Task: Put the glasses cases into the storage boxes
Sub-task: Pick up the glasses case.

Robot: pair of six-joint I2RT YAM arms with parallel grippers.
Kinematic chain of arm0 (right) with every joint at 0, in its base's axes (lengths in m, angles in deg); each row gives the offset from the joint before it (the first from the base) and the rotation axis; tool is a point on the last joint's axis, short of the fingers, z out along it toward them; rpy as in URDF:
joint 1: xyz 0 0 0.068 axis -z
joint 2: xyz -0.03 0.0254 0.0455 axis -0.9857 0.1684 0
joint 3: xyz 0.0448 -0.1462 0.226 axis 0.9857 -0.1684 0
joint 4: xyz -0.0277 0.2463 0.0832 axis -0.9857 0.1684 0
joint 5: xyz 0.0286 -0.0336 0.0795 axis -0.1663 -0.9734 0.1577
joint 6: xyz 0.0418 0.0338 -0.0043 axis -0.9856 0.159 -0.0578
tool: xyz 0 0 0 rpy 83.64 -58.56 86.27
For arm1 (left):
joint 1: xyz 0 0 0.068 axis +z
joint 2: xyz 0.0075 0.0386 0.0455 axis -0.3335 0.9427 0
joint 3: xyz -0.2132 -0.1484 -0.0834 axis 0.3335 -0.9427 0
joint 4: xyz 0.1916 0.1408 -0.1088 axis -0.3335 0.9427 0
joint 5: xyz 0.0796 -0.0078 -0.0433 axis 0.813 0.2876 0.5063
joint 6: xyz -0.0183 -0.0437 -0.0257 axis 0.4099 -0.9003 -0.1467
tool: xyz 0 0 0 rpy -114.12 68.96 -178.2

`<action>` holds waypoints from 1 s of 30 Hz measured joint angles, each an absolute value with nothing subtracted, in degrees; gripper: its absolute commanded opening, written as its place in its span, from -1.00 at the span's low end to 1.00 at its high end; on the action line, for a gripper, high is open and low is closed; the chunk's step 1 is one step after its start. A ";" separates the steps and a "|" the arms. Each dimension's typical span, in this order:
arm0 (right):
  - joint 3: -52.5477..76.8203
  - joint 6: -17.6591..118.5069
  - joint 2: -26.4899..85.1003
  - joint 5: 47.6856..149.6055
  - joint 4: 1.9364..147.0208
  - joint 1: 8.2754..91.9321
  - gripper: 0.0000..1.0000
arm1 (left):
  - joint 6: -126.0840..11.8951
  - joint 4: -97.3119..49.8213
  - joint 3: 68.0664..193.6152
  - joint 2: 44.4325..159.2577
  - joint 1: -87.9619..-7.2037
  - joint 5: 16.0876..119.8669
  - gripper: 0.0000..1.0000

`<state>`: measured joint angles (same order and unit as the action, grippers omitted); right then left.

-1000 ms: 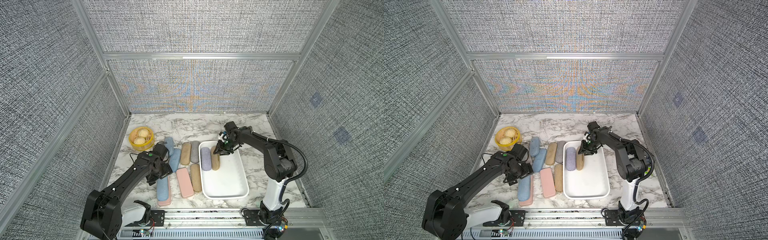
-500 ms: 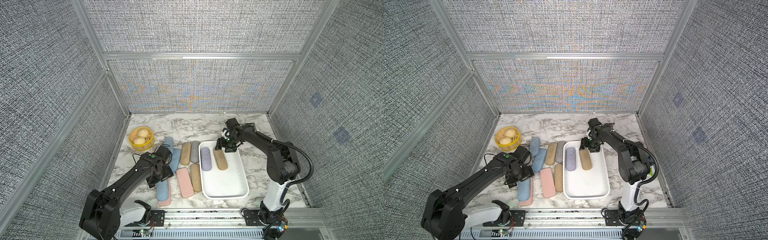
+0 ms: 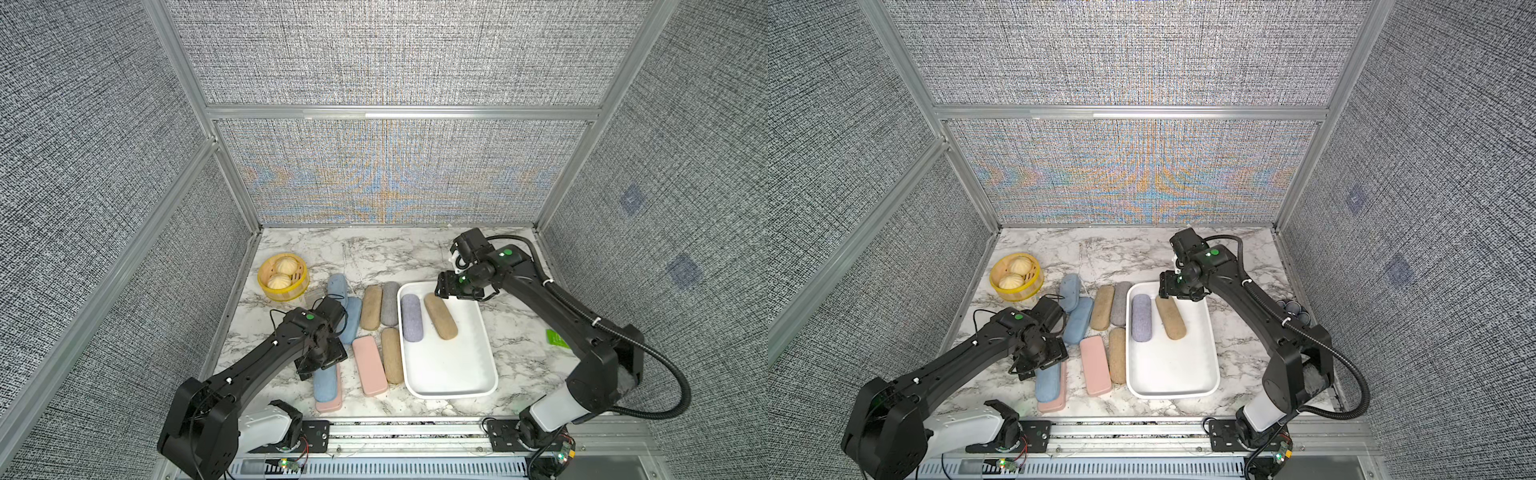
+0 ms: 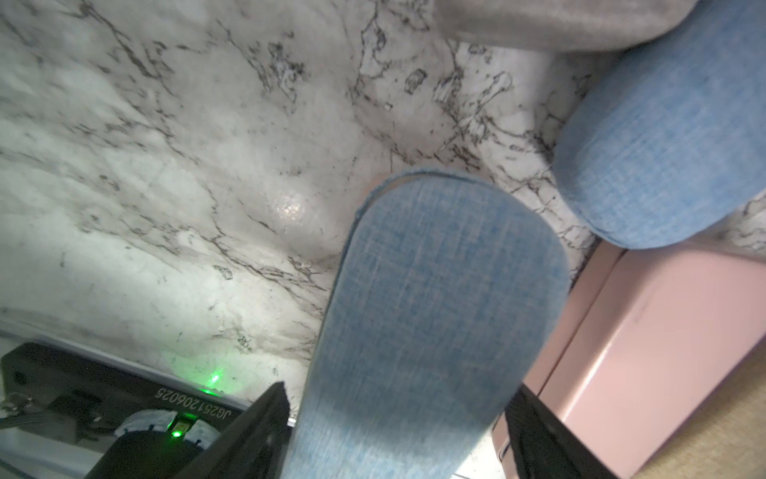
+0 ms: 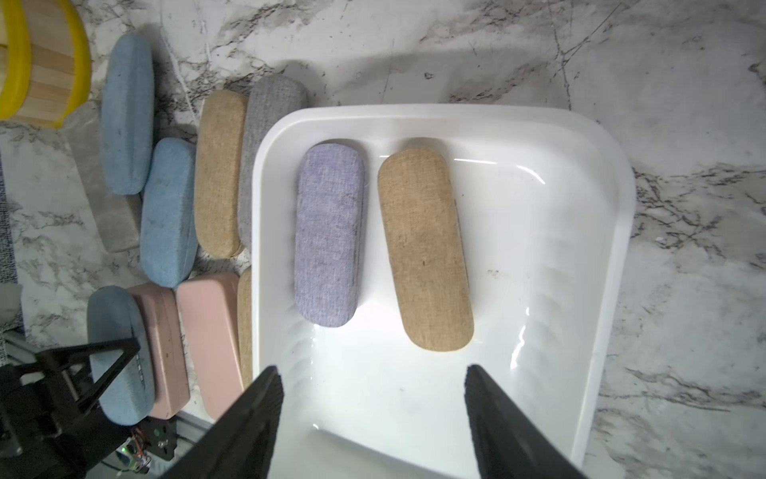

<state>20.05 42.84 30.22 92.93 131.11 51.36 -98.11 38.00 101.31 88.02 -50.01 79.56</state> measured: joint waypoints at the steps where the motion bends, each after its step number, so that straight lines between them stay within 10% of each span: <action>1: 20.18 42.53 29.48 92.52 131.48 50.66 0.39 | -98.44 37.87 101.05 88.00 -50.01 79.56 0.61; 30: 16.22 34.18 16.75 81.08 132.27 41.74 0.11 | -97.06 38.70 104.17 89.33 -51.23 80.35 0.14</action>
<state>16.22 34.18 16.75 81.08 132.27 41.74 -97.06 38.70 104.17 89.33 -51.23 80.35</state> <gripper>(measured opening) 0.554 0.641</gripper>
